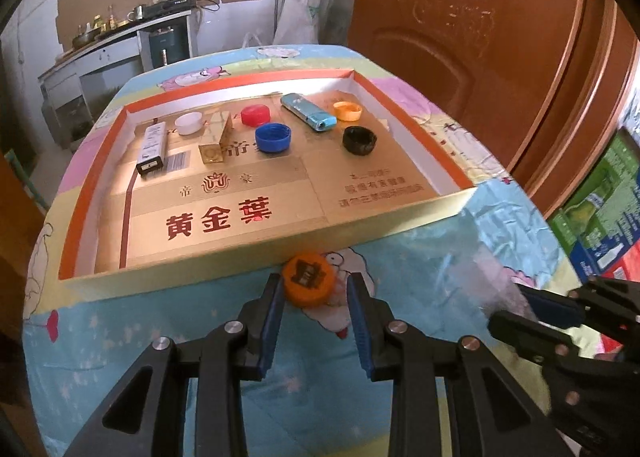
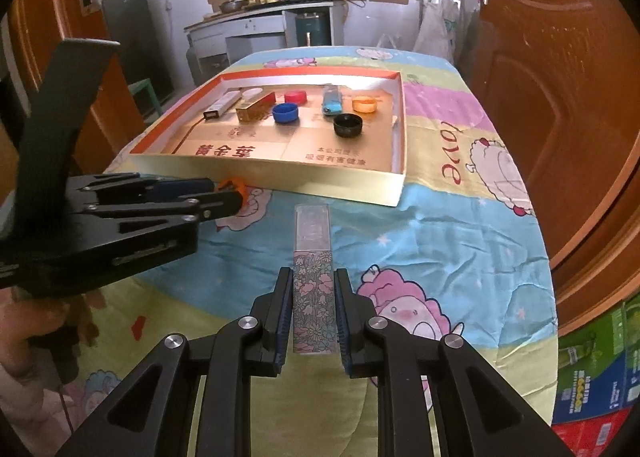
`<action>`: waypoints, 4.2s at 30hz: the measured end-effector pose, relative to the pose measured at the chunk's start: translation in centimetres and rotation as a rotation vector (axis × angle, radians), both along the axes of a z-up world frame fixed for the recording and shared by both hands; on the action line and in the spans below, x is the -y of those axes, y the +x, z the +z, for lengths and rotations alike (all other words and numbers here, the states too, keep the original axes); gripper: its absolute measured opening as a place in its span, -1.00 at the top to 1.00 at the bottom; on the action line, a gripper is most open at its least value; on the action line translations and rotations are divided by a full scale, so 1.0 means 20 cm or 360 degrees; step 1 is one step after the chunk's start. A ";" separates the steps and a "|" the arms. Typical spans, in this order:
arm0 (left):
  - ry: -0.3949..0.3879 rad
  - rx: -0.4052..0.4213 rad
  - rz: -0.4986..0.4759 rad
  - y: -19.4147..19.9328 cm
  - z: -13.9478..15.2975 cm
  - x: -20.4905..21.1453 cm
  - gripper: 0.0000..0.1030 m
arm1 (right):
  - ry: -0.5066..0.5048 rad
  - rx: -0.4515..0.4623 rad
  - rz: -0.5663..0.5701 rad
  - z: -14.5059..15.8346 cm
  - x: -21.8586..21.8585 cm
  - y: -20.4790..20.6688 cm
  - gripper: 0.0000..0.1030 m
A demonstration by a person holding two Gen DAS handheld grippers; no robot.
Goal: Organize rigid objects
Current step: 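Carry the orange cap and clear floral bottle over the tray with both grippers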
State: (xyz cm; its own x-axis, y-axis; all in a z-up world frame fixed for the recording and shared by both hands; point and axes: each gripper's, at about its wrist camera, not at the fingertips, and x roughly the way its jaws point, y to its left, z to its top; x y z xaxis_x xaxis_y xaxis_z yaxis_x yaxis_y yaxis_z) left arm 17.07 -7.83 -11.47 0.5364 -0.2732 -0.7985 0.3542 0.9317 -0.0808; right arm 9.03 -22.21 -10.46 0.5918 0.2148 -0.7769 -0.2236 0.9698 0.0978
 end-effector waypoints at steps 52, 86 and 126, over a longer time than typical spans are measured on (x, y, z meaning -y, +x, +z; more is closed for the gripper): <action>-0.0223 0.0252 0.0374 0.14 0.25 -0.53 0.41 | 0.0039 0.0143 0.0250 0.27 -0.45 0.44 0.61; -0.0234 0.0123 0.0442 0.40 0.07 -0.57 0.41 | 0.0043 0.0001 0.0306 0.05 -0.54 0.74 0.61; -0.0167 0.0126 0.0419 0.44 0.00 -0.54 0.39 | -0.0066 -0.0041 0.0348 -0.07 -0.61 0.81 0.60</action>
